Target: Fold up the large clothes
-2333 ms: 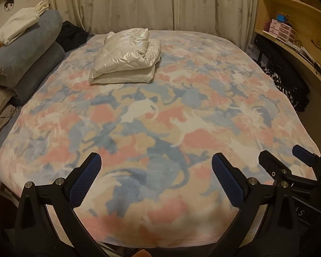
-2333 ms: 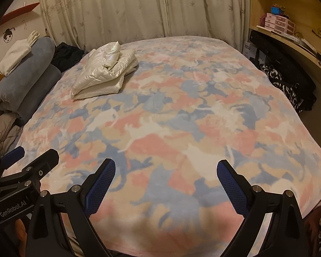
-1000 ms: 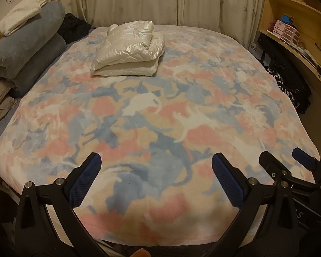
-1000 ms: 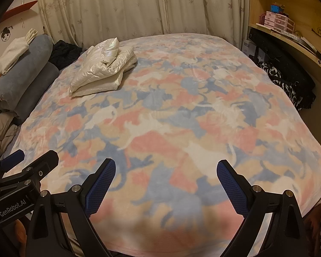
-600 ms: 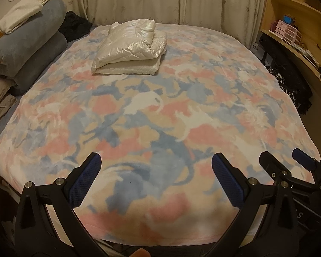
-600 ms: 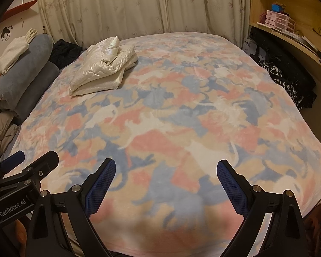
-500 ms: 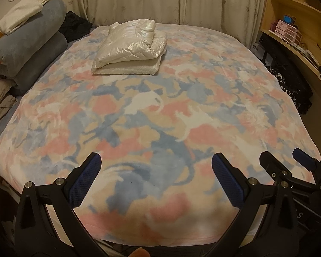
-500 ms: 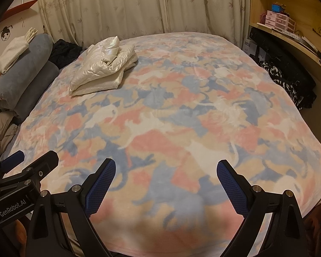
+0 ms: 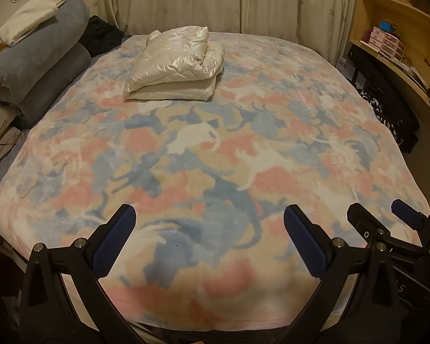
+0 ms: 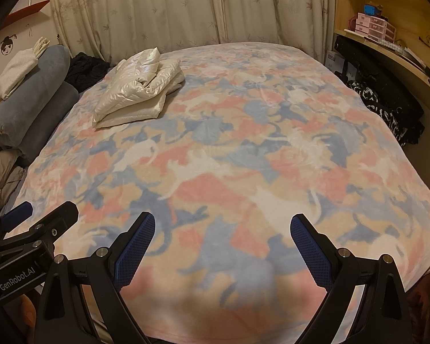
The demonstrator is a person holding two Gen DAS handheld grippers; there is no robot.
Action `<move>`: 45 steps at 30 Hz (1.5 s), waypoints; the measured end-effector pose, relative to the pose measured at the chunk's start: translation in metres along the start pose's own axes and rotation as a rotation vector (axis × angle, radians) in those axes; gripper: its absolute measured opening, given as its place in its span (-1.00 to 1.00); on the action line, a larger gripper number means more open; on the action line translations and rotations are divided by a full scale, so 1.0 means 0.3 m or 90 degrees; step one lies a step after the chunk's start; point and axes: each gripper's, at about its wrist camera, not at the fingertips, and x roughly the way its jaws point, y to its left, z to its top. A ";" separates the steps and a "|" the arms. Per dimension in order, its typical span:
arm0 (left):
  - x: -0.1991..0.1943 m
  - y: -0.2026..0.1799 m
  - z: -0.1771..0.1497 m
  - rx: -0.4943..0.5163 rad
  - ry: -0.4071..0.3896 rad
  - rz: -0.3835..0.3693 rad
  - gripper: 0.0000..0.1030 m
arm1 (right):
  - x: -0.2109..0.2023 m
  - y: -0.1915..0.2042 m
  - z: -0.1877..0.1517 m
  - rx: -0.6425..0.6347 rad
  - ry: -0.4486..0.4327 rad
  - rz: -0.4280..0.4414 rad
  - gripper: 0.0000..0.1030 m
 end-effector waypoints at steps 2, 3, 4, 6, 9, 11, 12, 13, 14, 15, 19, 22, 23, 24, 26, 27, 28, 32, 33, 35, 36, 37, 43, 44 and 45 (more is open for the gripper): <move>0.000 0.000 0.001 0.001 0.000 0.000 0.99 | -0.001 0.002 -0.006 0.002 0.003 0.000 0.88; 0.001 0.001 0.000 0.002 0.000 0.000 0.99 | -0.002 0.001 -0.007 0.001 0.003 0.000 0.88; 0.000 -0.001 0.000 0.001 0.000 0.000 0.99 | -0.002 0.001 -0.007 0.001 0.002 0.000 0.88; 0.001 0.004 -0.004 0.001 0.000 0.000 0.99 | -0.006 0.002 -0.012 0.002 0.003 0.001 0.88; 0.001 -0.003 0.000 0.001 0.001 0.000 0.99 | -0.003 0.001 -0.007 0.002 0.003 0.001 0.88; 0.000 -0.008 0.000 -0.001 0.001 0.000 0.99 | -0.002 0.001 -0.006 0.003 0.004 0.002 0.88; 0.001 -0.002 -0.006 -0.001 0.003 0.000 0.99 | -0.001 0.000 -0.007 0.003 0.004 0.002 0.88; 0.006 -0.002 -0.009 -0.002 0.004 0.001 0.99 | -0.001 0.001 -0.008 0.003 0.005 0.002 0.88; 0.010 0.001 -0.013 -0.001 0.006 -0.001 0.99 | 0.000 0.000 -0.011 0.003 0.006 0.002 0.88; 0.016 -0.001 -0.013 0.000 0.007 -0.002 0.99 | 0.001 0.000 -0.010 0.003 0.006 0.002 0.88; 0.025 0.003 -0.015 0.004 0.006 -0.002 0.99 | -0.006 0.016 -0.033 0.005 0.013 0.003 0.88; 0.025 0.003 -0.019 0.002 0.007 -0.004 0.99 | -0.007 0.018 -0.038 0.005 0.013 0.002 0.88; 0.024 -0.001 -0.015 0.003 0.008 -0.002 0.99 | -0.009 0.023 -0.043 0.004 0.013 0.001 0.88; 0.024 0.000 -0.017 0.003 0.007 -0.002 0.99 | -0.006 0.015 -0.038 0.004 0.014 0.002 0.88; 0.025 0.002 -0.019 0.002 0.008 -0.002 0.99 | -0.006 0.012 -0.036 0.005 0.014 0.004 0.88; 0.028 0.001 -0.012 0.003 0.008 -0.002 0.99 | -0.010 0.019 -0.045 0.005 0.015 0.004 0.88; 0.028 0.002 -0.011 0.003 0.008 -0.002 0.99 | -0.007 0.014 -0.037 0.005 0.015 0.004 0.88; 0.028 0.005 -0.009 0.004 0.008 -0.003 0.99 | -0.008 0.014 -0.036 0.005 0.014 0.004 0.88; 0.028 0.007 -0.015 0.004 0.007 -0.003 0.99 | -0.012 0.021 -0.045 0.004 0.014 0.004 0.88; 0.028 0.006 -0.008 0.004 0.008 -0.003 0.99 | -0.008 0.014 -0.036 0.005 0.015 0.004 0.88; 0.029 0.009 -0.013 0.005 0.008 -0.002 0.99 | -0.009 0.014 -0.037 0.005 0.015 0.004 0.88; 0.029 0.008 -0.007 0.005 0.009 -0.003 0.99 | -0.008 0.014 -0.037 0.005 0.016 0.005 0.88; 0.028 0.009 -0.008 0.005 0.009 -0.003 0.99 | -0.010 0.011 -0.036 0.004 0.015 0.004 0.88; 0.028 0.007 -0.005 0.005 0.009 -0.003 0.99 | -0.009 0.009 -0.036 0.004 0.016 0.005 0.88; 0.028 0.010 -0.011 0.005 0.009 -0.003 0.99 | -0.009 0.007 -0.035 0.004 0.016 0.005 0.88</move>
